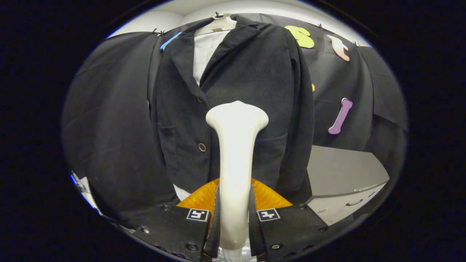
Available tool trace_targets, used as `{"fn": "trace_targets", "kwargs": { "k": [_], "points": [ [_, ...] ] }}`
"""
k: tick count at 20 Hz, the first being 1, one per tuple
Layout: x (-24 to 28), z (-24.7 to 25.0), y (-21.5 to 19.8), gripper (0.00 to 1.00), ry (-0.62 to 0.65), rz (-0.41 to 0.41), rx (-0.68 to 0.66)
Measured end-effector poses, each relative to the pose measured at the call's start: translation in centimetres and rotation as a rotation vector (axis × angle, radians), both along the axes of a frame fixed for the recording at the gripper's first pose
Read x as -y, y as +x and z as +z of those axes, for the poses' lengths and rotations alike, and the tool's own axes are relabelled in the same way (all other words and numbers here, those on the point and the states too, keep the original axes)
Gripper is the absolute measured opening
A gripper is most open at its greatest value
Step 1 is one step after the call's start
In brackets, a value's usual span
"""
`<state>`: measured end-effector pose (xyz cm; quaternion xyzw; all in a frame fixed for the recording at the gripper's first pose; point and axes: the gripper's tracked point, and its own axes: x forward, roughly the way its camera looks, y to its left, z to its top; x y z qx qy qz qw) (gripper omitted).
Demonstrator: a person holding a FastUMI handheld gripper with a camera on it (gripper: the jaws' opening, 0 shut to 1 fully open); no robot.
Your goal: Iron the clothes twice with a garment steamer, once on the left side and once on the right side.
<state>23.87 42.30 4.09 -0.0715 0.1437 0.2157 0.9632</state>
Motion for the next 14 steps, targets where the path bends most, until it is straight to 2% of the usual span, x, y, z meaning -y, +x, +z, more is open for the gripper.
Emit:
{"fn": "trace_targets", "kwargs": {
  "k": [14],
  "points": [
    [0.3, -6.7, -0.8, 0.35, -0.076, 0.003, -0.085]
  ]
}}
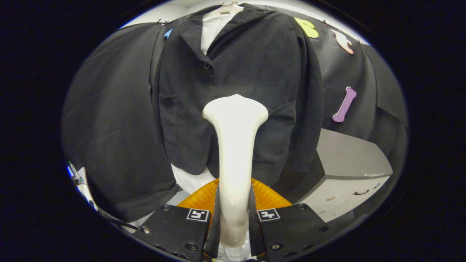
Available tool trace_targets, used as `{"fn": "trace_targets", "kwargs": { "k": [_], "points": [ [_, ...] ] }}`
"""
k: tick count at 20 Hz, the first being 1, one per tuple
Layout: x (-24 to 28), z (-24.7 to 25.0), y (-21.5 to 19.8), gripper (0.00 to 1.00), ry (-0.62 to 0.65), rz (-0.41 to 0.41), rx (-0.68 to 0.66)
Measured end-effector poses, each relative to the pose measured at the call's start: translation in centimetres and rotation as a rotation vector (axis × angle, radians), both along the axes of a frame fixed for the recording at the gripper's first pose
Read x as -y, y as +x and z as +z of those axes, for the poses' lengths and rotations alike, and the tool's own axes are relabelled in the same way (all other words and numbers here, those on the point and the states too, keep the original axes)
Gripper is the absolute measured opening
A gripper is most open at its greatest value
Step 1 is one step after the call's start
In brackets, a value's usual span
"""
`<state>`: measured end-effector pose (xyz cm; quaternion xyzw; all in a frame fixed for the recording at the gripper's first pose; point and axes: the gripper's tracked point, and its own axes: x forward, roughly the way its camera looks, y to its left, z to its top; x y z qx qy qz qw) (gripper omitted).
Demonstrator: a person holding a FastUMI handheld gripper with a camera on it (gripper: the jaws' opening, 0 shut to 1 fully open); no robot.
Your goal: Iron the clothes twice with a garment steamer, once on the left side and once on the right side.
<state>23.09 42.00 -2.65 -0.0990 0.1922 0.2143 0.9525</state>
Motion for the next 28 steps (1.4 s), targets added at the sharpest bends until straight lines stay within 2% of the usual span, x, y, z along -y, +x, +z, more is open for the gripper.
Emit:
{"fn": "trace_targets", "kwargs": {
  "k": [11, 15, 23, 28],
  "points": [
    [0.5, -4.9, -0.9, 0.35, -0.018, -0.013, -0.117],
    [0.9, -5.0, -1.6, 0.35, 0.01, -0.01, -0.16],
    [1.3, 0.9, -2.9, 0.35, 0.085, 0.01, -0.097],
    [-1.1, 6.8, -4.2, 0.35, 0.101, 0.069, -0.001]
  ]
}}
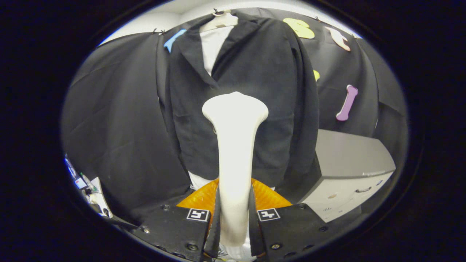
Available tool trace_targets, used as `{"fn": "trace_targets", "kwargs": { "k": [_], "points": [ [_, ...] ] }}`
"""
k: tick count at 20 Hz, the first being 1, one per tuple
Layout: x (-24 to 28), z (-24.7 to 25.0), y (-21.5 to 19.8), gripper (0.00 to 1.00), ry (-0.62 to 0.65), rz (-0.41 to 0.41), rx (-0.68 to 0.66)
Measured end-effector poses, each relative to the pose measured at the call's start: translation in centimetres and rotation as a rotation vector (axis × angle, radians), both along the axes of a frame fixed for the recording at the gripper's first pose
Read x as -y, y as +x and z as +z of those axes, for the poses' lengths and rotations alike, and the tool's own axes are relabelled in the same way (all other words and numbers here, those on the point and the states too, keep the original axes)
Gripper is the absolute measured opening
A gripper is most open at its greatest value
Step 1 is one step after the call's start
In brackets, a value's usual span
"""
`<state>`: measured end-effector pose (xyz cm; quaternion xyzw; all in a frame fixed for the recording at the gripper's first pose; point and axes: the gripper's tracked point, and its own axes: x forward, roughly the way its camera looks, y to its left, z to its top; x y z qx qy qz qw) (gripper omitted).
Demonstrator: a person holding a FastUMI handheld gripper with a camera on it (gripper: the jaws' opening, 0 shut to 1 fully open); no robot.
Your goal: Iron the clothes twice with a garment steamer, once on the left side and once on the right side.
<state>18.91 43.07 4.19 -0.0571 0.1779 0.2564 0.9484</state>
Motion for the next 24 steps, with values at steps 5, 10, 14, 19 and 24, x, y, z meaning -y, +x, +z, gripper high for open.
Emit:
{"fn": "trace_targets", "kwargs": {
  "k": [5, 10, 14, 19, 24],
  "points": [
    [-4.9, 6.1, -1.4, 0.35, 0.02, 0.064, 0.094],
    [-10.4, 10.9, -2.7, 0.35, 0.043, 0.122, 0.155],
    [-13.6, 14.4, -3.3, 0.35, 0.067, 0.143, 0.214],
    [-17.3, 19.4, -3.5, 0.35, 0.102, 0.146, 0.302],
    [-19.5, 21.9, -1.3, 0.35, 0.1, 0.12, 0.33]
  ]
}}
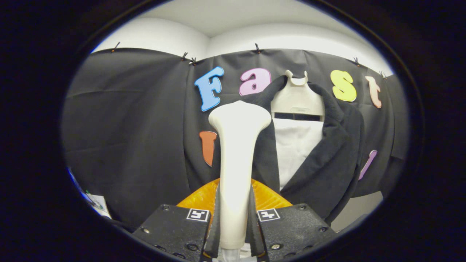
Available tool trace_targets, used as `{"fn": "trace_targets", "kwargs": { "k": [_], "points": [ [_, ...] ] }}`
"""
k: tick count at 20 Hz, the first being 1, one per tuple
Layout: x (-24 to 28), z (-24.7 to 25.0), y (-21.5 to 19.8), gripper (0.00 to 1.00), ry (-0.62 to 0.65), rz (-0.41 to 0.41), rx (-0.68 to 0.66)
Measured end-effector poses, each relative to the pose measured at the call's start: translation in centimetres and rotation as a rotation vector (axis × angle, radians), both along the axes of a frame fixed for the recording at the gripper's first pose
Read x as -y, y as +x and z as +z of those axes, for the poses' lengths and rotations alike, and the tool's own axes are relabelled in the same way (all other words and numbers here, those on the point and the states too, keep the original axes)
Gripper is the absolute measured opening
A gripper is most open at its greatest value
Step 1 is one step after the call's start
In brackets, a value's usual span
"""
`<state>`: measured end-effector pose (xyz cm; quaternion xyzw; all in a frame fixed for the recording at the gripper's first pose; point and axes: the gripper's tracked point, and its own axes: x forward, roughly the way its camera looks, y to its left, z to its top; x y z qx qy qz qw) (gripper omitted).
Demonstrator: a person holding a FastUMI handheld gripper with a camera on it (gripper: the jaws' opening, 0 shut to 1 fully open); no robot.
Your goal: Iron the clothes twice with a garment steamer, once on the left side and once on the right side.
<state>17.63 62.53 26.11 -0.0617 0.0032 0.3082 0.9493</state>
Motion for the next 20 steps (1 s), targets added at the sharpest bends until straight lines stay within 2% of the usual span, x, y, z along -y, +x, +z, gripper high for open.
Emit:
{"fn": "trace_targets", "kwargs": {
  "k": [8, 20],
  "points": [
    [-1.0, -2.7, 1.6, 0.35, -0.06, -0.011, -0.034],
    [1.6, -8.9, 2.1, 0.35, -0.12, -0.031, -0.115]
  ]
}}
